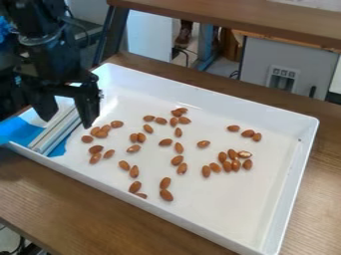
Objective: Sweep into pile
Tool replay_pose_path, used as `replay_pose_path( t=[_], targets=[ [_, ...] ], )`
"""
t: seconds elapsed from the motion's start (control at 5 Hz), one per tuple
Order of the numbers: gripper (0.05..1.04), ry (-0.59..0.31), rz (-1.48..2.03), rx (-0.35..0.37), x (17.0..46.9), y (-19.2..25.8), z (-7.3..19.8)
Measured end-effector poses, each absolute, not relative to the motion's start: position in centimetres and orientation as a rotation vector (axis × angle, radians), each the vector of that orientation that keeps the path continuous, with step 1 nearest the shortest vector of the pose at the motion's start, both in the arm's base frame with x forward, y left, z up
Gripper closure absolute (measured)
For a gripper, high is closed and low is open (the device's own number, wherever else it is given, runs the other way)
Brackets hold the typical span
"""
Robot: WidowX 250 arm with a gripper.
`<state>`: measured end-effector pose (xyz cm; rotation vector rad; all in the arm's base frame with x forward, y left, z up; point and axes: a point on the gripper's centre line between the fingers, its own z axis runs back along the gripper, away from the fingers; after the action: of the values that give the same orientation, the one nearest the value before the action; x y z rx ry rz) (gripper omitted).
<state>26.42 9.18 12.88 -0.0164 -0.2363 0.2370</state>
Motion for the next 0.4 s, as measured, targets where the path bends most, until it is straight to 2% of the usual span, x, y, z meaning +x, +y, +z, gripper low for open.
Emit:
replay_pose_path(
  t=[0.2,0.4],
  targets=[
    [0.082,-0.216,0.24,-0.022,26.3,9.2,12.3],
    [0.083,-0.212,0.265,-0.023,27.9,9.4,11.8]
  ],
)
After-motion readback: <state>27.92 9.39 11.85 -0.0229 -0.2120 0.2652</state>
